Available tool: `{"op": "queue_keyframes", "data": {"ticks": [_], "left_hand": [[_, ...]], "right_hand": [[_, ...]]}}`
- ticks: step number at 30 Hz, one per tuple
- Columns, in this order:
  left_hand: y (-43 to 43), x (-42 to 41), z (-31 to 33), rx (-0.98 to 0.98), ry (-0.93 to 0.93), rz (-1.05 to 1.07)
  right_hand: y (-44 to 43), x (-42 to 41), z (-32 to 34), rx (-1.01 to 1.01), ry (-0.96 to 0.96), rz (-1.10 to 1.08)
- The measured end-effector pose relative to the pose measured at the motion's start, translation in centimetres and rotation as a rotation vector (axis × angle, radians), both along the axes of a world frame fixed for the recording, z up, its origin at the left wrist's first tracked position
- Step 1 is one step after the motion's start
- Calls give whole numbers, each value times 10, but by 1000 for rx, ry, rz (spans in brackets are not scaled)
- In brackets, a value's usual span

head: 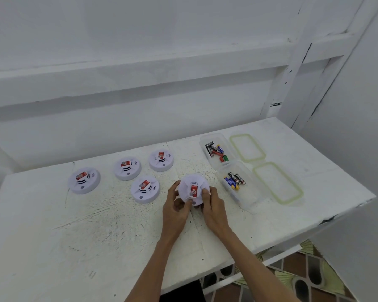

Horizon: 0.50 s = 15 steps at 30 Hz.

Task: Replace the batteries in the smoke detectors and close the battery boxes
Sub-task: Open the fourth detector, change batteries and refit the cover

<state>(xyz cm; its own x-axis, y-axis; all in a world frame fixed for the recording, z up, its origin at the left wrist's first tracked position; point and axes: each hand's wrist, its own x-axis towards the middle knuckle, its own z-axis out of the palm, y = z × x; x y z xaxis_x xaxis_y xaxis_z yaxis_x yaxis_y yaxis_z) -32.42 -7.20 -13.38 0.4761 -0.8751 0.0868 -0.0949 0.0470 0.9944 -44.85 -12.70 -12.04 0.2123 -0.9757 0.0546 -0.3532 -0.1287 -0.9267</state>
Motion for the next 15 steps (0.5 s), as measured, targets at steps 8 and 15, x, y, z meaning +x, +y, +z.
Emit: {"op": "queue_keyframes", "data": {"ticks": [8, 15], "left_hand": [[-2, 1, -6, 43, -105, -8], [-5, -1, -6, 55, -130, 10]], "right_hand": [[-4, 2, 1, 75, 12, -5], [-15, 1, -9, 112, 26, 5]]}}
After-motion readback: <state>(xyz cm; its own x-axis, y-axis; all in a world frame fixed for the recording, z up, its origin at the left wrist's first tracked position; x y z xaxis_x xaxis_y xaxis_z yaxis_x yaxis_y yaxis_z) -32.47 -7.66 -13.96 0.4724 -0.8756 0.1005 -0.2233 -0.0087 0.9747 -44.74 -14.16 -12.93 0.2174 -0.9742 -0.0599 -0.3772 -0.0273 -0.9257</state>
